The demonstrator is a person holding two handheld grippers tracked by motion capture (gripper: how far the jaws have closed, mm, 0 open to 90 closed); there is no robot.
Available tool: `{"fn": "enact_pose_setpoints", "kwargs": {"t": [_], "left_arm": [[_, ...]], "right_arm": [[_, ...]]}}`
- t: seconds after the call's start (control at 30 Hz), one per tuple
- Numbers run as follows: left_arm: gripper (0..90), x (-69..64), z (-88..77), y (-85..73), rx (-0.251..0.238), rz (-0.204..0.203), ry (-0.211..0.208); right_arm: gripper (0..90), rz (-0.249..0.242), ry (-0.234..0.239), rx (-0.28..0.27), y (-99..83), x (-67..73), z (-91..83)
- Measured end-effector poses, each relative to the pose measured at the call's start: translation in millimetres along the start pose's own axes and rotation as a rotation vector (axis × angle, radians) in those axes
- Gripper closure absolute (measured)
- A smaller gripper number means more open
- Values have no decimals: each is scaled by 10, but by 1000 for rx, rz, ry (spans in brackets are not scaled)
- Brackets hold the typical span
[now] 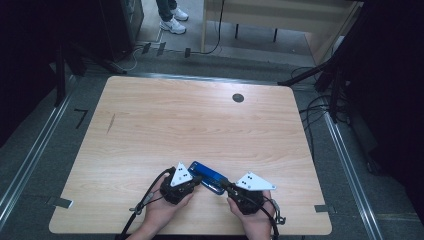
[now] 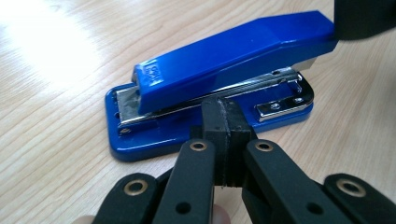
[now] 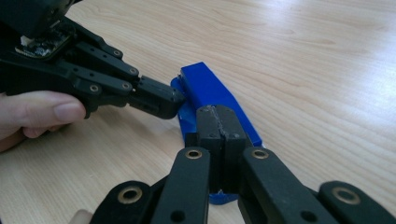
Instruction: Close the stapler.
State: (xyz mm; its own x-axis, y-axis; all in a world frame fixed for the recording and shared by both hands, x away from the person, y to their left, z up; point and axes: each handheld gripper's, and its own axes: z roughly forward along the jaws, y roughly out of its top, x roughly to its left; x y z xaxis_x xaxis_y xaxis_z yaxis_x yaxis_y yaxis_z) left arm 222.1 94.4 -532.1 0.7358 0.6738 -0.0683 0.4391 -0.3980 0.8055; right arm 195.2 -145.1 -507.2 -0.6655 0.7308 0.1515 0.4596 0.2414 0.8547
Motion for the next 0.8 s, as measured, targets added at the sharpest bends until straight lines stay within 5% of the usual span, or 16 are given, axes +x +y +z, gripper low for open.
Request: {"fn": "enact_pose_setpoints", "kwargs": {"t": [0.13,0.47,0.8], "left_arm": [[900,45,-104,-13,-30,-33,11],[514,239,-465,-152,-103,-97,115],[312,524,-821,-402,-165,-158,238]], "right_arm": [[900,-3,-1,0,-39,34,-3],[900,5,-1,10,-118,59,12],[900,22,-6,16,-168,106,66]]}}
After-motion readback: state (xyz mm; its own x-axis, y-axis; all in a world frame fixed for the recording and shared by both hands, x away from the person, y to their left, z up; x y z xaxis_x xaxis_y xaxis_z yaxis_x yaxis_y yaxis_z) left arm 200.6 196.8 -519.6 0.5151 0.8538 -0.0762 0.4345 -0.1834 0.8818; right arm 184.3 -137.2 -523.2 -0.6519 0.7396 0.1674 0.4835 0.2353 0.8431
